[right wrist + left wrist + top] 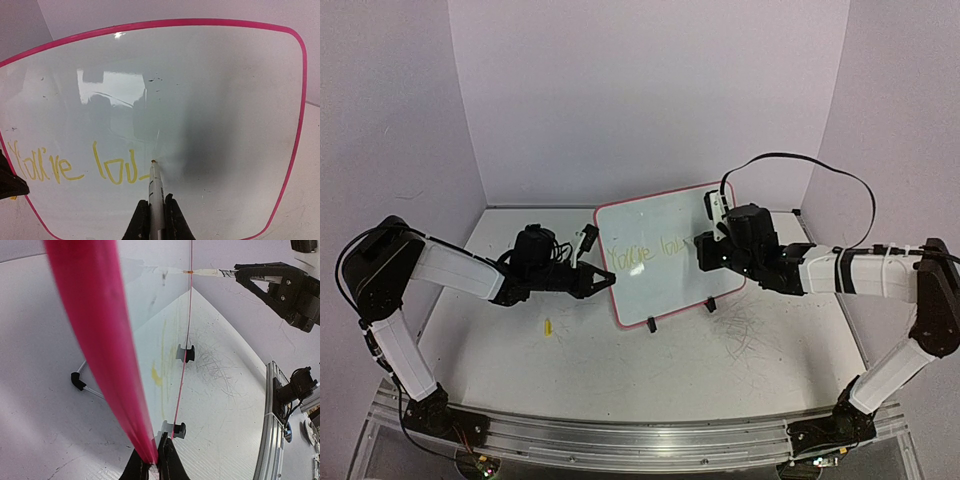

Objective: Write a sentence on the whiteboard

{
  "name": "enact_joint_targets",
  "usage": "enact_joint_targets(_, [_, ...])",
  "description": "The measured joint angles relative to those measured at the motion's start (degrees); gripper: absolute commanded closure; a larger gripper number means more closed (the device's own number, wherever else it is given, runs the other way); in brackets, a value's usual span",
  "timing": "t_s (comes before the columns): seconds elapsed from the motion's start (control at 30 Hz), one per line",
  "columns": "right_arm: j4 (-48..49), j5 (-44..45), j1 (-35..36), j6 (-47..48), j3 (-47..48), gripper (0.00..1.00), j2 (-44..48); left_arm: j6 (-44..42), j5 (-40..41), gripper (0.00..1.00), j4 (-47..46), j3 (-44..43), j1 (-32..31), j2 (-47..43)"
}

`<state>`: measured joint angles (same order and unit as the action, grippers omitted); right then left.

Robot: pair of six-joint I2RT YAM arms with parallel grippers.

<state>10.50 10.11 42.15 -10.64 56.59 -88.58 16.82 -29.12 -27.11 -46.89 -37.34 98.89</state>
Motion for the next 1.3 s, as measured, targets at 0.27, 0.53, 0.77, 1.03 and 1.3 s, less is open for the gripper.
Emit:
enact_joint_targets(0.27, [0.3,-0.8,0.0,-0.4,-0.4,1.0,0.0,0.0,0.1,1.0,0.1,0.0,0.0,0.0])
enact_joint_targets(0.53, [0.8,-1.2,0.0,-0.8,-1.3,1.0,0.2,0.0,0.2,1.0,0.1,0.0,0.0,0.0])
enact_joint_targets(0.77, [0.9,-2.2,0.0,-1.0,-2.2,1.0,0.5,0.0,0.2,1.0,0.1,0.0,0.0,0.0])
enact_joint_targets(1.03, [0.5,-2.8,0.0,-1.1,-3.3,1.0,0.9,-0.2,0.2,1.0,0.1,0.0,0.0,0.0])
enact_joint_targets(1.3, [-0.3,-1.6,0.2,-1.1,-3.4,1.0,1.1,-0.3,0.2,1.0,0.0,0.0,0.0,0.0])
